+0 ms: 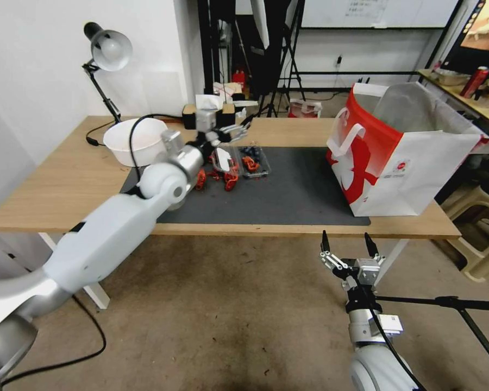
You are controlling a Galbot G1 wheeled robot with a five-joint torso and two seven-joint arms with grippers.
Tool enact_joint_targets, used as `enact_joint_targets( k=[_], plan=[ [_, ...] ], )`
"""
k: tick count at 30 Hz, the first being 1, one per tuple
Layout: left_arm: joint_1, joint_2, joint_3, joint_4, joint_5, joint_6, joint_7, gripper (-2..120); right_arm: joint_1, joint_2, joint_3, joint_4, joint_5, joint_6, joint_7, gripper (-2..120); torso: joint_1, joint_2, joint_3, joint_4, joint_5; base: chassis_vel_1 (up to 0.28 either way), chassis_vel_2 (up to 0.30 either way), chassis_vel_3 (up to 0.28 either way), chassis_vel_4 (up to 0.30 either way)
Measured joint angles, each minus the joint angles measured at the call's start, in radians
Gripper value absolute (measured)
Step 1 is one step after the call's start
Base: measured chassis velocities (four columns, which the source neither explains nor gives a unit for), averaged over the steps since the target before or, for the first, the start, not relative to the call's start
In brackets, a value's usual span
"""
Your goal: Pick up the trash from the table and place it into the takeout bag.
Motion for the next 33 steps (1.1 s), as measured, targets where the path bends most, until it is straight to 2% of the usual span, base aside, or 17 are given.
enact_joint_targets(
  k=[5, 9, 11, 12, 15, 17, 23, 24, 28, 33],
  plan=[
    [0.143, 0.027, -0.101, -0.064, 0.046, 0.001, -0.001, 100, 0.004, 0.001, -0.008, -0.005, -0.005, 0.000, 0.000, 100, 0.000, 0.000, 0.000, 0.0000, -0.0002, 0.000, 0.000, 0.000, 0.000],
    [0.211, 0.032, -0.153, -0.095, 0.068, 0.000, -0.001, 100, 0.005, 0.003, -0.012, -0.008, -0.007, 0.000, 0.000, 100, 0.000, 0.000, 0.000, -0.0001, -0.0001, 0.000, 0.000, 0.000, 0.000],
    [0.288, 0.035, -0.214, -0.130, 0.097, -0.005, -0.004, 100, 0.005, 0.004, -0.015, -0.011, -0.010, 0.001, -0.001, 100, 0.000, 0.000, 0.000, -0.0001, -0.0001, 0.000, 0.000, 0.000, 0.000],
    [0.288, 0.035, -0.214, -0.130, 0.097, -0.005, -0.004, 100, 0.005, 0.004, -0.015, -0.011, -0.010, 0.001, -0.001, 100, 0.000, 0.000, 0.000, -0.0001, -0.0001, 0.000, 0.000, 0.000, 0.000],
    [0.383, 0.036, -0.288, -0.179, 0.150, -0.018, -0.012, 100, 0.003, 0.003, -0.016, -0.012, -0.011, 0.002, -0.001, 100, 0.000, 0.000, 0.000, 0.0001, -0.0003, 0.000, 0.000, 0.000, 0.000],
    [0.401, 0.036, -0.302, -0.189, 0.162, -0.022, -0.014, 100, 0.003, 0.003, -0.016, -0.012, -0.011, 0.003, -0.001, 100, 0.000, 0.000, 0.000, 0.0000, -0.0001, 0.000, 0.000, 0.000, 0.000],
    [0.567, 0.009, -0.438, -0.271, 0.272, -0.041, -0.026, 100, 0.001, 0.002, -0.018, -0.011, -0.012, 0.004, -0.002, 100, 0.000, 0.000, 0.000, -0.0001, -0.0001, 0.000, 0.000, 0.000, 0.000],
    [0.567, 0.009, -0.438, -0.271, 0.272, -0.041, -0.026, 100, 0.001, 0.002, -0.018, -0.011, -0.012, 0.004, -0.002, 100, 0.000, 0.000, 0.000, -0.0001, -0.0001, 0.000, 0.000, 0.000, 0.000],
    [0.701, -0.024, -0.519, -0.311, 0.359, -0.061, -0.019, 100, 0.000, 0.005, -0.019, -0.011, -0.015, 0.007, -0.003, 100, 0.000, 0.000, 0.000, -0.0001, -0.0003, 0.000, 0.000, 0.000, 0.000],
    [0.805, -0.053, -0.581, -0.338, 0.399, -0.085, -0.014, 100, 0.001, 0.005, -0.022, -0.011, -0.016, 0.007, -0.003, 100, 0.000, 0.000, 0.000, 0.0001, -0.0001, 0.000, 0.000, 0.000, 0.000]
  ],
)
